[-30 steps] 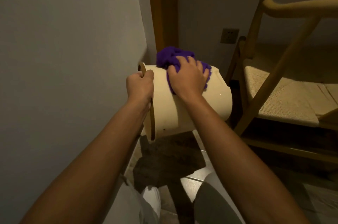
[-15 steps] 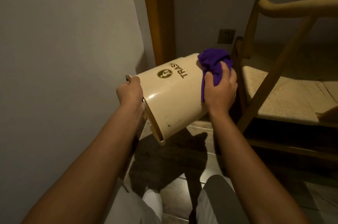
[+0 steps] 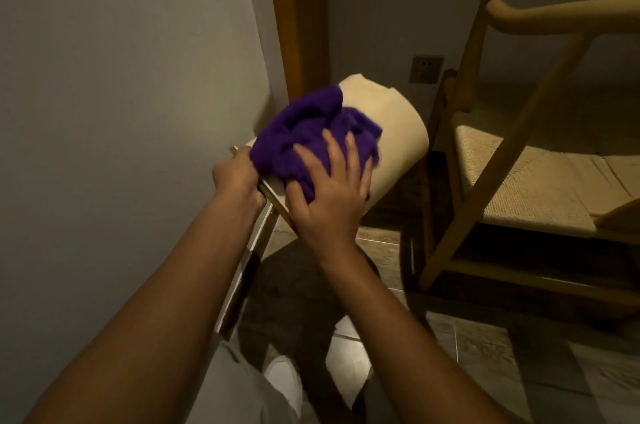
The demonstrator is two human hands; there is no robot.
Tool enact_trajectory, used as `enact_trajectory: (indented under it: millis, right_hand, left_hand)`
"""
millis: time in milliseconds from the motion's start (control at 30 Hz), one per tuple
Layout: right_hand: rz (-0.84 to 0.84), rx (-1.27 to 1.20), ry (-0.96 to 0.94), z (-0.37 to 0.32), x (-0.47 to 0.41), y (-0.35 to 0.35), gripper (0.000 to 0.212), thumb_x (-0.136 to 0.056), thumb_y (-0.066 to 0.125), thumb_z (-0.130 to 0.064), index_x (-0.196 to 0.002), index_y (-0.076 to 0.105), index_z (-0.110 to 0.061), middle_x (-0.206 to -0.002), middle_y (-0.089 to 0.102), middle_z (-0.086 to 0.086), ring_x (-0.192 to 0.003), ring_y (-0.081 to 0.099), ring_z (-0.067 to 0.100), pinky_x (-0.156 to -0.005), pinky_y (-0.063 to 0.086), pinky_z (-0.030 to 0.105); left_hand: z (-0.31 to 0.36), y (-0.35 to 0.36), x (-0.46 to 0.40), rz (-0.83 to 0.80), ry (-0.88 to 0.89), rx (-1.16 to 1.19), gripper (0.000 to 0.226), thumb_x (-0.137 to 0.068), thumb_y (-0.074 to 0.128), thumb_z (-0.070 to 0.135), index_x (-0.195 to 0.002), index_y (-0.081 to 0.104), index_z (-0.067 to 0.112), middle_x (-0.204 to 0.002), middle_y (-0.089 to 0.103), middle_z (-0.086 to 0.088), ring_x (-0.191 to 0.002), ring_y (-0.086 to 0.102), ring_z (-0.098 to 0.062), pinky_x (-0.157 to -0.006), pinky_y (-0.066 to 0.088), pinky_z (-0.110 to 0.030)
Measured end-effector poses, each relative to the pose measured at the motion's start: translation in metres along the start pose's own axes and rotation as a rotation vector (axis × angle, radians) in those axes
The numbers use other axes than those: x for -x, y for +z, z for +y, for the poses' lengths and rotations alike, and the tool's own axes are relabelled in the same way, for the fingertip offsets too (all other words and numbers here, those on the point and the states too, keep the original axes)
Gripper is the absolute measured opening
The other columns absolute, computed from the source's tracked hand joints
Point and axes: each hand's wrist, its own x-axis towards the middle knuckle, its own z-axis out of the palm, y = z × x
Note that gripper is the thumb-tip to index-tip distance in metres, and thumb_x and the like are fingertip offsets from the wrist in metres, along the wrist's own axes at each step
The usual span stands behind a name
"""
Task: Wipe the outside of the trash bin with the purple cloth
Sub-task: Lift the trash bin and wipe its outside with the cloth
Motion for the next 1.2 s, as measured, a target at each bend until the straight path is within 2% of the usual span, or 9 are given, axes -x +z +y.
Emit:
enact_trajectory:
  millis: [133,267,533,700,800,900,967,1067,1200]
  right_hand:
    - [-0.018,0.078,0.063,0.013,-0.051,-0.014,0.046,-0.091,0.06,-0.047,-0.134,0.062,-0.034,-0.157,0.046,0.002,-0.152,0.025,0.031,-0.124,0.005,0.056]
    - [-0.062,0.112,0.303,0.052,-0.068,-0.026,0.049,-0.092,0.056,-0.052,-0.139,0.056,-0.038,-0.162,0.037,0.0,-0.154,0.019,0.027,-0.124,0.007,0.057]
    - [0.034,-0.128,0.629,0.113,-0.047,-0.035,0.058,-0.091,0.06,-0.055,-0.143,0.049,-0.033,-0.148,0.048,0.003,-0.129,0.048,0.025,-0.099,0.043,0.037]
    - [0.034,-0.189,0.927,0.126,-0.03,-0.031,0.053,-0.094,0.062,-0.051,-0.142,0.052,-0.029,-0.143,0.049,0.003,-0.122,0.053,0.026,-0.095,0.048,0.039]
    - [0.086,-0.401,1.135,0.124,-0.027,-0.029,0.046,-0.095,0.065,-0.041,-0.138,0.056,-0.028,-0.133,0.057,0.001,-0.105,0.059,0.018,-0.077,0.048,0.029]
    - [0.08,-0.577,1.195,0.114,-0.022,-0.024,0.036,-0.095,0.066,-0.037,-0.13,0.058,-0.03,-0.117,0.063,-0.002,-0.094,0.062,0.015,-0.073,0.055,0.032]
    - [0.085,-0.659,1.207,0.105,-0.021,-0.02,0.035,-0.095,0.067,-0.037,-0.129,0.058,-0.03,-0.113,0.063,-0.003,-0.097,0.065,0.018,-0.083,0.06,0.039]
    - [0.127,-0.749,1.198,0.098,-0.025,-0.018,0.033,-0.094,0.069,-0.038,-0.124,0.056,-0.036,-0.112,0.063,-0.006,-0.096,0.066,0.016,-0.076,0.058,0.034]
    - [0.201,-0.672,1.044,0.097,-0.028,-0.025,0.041,-0.092,0.07,-0.038,-0.131,0.056,-0.038,-0.117,0.061,-0.013,-0.099,0.063,0.01,-0.074,0.055,0.027]
  left_hand:
    - [0.003,0.004,0.005,-0.008,-0.025,-0.039,0.027,-0.09,0.064,0.016,-0.112,0.057,0.001,-0.092,0.071,-0.013,-0.068,0.074,-0.025,-0.063,0.063,-0.04]
    - [-0.002,0.003,0.008,0.003,-0.01,-0.068,0.022,-0.093,0.061,0.018,-0.108,0.059,0.002,-0.088,0.069,-0.01,-0.071,0.072,-0.022,-0.053,0.059,-0.028]
    - [0.001,0.015,0.01,-0.049,0.042,-0.21,0.027,-0.091,0.065,0.02,-0.112,0.063,0.002,-0.098,0.072,-0.014,-0.082,0.073,-0.025,-0.065,0.063,-0.035]
    - [0.03,0.048,0.045,-0.369,-0.004,-0.389,0.063,-0.084,0.072,0.051,-0.129,0.058,0.01,-0.116,0.069,-0.011,-0.097,0.07,-0.027,-0.089,0.057,-0.044]
    - [0.057,0.064,0.076,-0.612,0.256,-0.816,0.075,-0.074,0.07,0.068,-0.13,0.053,0.02,-0.117,0.06,0.001,-0.101,0.06,-0.022,-0.083,0.053,-0.041]
    - [0.063,0.066,0.09,-0.594,0.698,-1.275,0.029,-0.09,0.064,0.049,-0.098,0.055,0.024,-0.092,0.058,0.003,-0.079,0.06,-0.015,-0.055,0.048,-0.022]
    - [0.068,0.062,0.094,-0.499,0.915,-1.341,0.02,-0.095,0.06,0.041,-0.097,0.058,0.022,-0.085,0.056,0.005,-0.071,0.056,-0.012,-0.052,0.037,-0.017]
    - [0.085,0.056,0.092,-0.244,1.18,-1.337,0.031,-0.094,0.059,0.045,-0.093,0.07,0.016,-0.076,0.06,0.002,-0.065,0.056,-0.011,-0.054,0.038,-0.02]
    - [0.096,0.043,0.083,-0.112,1.14,-1.181,0.038,-0.091,0.063,0.048,-0.099,0.076,0.013,-0.079,0.062,0.005,-0.064,0.054,-0.006,-0.058,0.044,-0.02]
